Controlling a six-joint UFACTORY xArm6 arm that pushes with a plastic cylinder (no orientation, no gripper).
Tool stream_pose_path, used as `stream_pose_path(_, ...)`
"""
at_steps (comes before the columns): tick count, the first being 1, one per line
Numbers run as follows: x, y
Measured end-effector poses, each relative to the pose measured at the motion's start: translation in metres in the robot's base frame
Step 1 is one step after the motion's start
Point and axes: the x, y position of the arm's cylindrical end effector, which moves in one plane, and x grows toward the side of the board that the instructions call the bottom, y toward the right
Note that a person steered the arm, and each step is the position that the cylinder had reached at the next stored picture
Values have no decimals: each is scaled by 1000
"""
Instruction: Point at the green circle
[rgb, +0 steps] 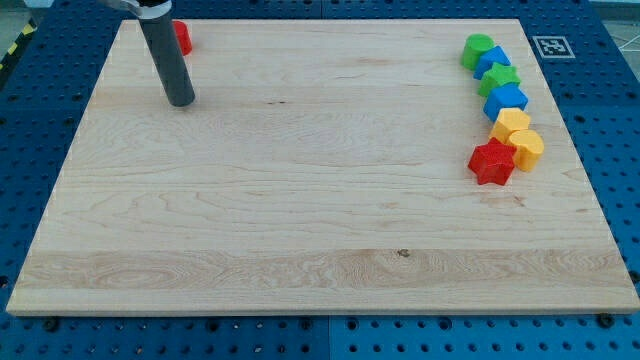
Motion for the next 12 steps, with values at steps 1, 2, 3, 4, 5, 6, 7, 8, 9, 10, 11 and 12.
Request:
stream_pose_path(1, 8, 14)
stream_pose_path(2, 14, 47)
stream_pose_path(3, -4, 81)
stream_pose_path(4, -43, 108)
stream_pose_path(5, -84, 132)
stream_pose_path(6, -100, 182)
stream_pose_path(7, -100, 245)
stream_pose_path(8, -100, 290)
stream_pose_path(9, -100, 292)
stream_pose_path(10, -112, 304)
stream_pose_path(11, -116, 340)
stream_pose_path(12, -116, 373)
